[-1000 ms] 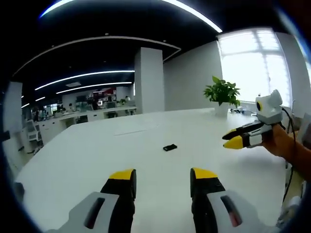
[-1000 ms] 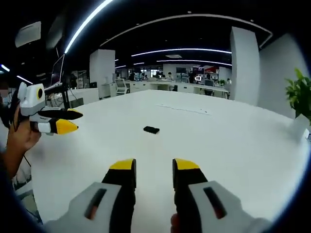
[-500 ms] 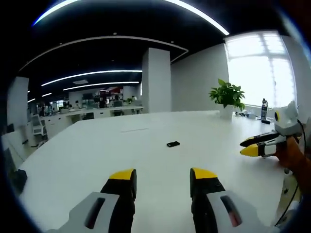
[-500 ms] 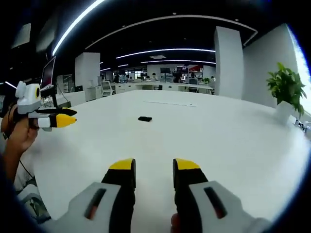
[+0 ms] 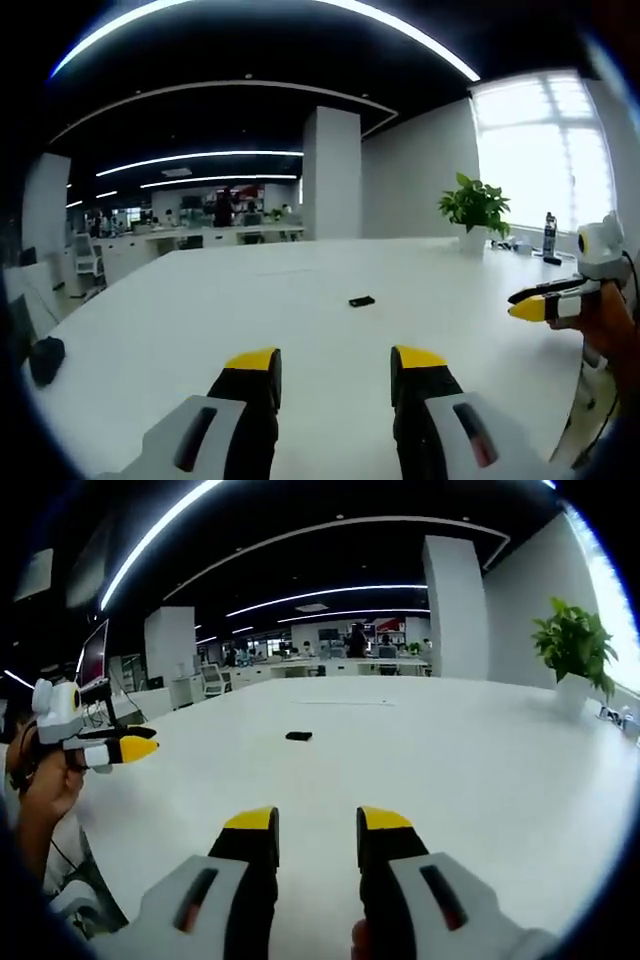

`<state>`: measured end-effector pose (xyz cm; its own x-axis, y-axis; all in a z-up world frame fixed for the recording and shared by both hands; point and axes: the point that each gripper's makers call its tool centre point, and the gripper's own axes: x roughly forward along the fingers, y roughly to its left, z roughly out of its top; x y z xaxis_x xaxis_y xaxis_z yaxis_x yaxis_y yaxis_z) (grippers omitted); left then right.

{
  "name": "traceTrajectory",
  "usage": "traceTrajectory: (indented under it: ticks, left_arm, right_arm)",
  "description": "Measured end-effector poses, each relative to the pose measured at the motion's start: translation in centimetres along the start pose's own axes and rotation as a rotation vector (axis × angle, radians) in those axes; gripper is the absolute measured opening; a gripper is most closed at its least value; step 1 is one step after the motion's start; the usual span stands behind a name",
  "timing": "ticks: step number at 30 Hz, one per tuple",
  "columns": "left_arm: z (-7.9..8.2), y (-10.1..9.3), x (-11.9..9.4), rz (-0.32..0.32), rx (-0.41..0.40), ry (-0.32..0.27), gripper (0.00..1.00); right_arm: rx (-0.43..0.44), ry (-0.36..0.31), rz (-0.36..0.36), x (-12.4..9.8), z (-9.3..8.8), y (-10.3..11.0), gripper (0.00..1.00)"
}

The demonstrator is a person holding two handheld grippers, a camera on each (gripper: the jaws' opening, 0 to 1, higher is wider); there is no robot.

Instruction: Snap the two parts of the plastic buckle together until the buckle closes and remains connected.

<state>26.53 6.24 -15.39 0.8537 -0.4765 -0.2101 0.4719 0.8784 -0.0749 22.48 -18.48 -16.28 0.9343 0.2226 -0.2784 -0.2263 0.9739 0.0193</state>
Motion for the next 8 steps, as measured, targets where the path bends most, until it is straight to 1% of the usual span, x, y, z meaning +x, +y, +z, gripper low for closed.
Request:
traceTrajectory:
  ticks: [3,8]
  left_arm:
    - [0.04,0.26,-0.15,0.009,-0.013,-0.006,0.44]
    - [0.05,0.29,-0.19,0.012,-0.011,-0.005,0.44]
  right_arm:
    - [-0.006,-0.006,-0.015,-0.06,0.12,-0.21,0.31]
    - [-0.026,-0.004,-0.038,-0.03,0.04,-0.68,0.31]
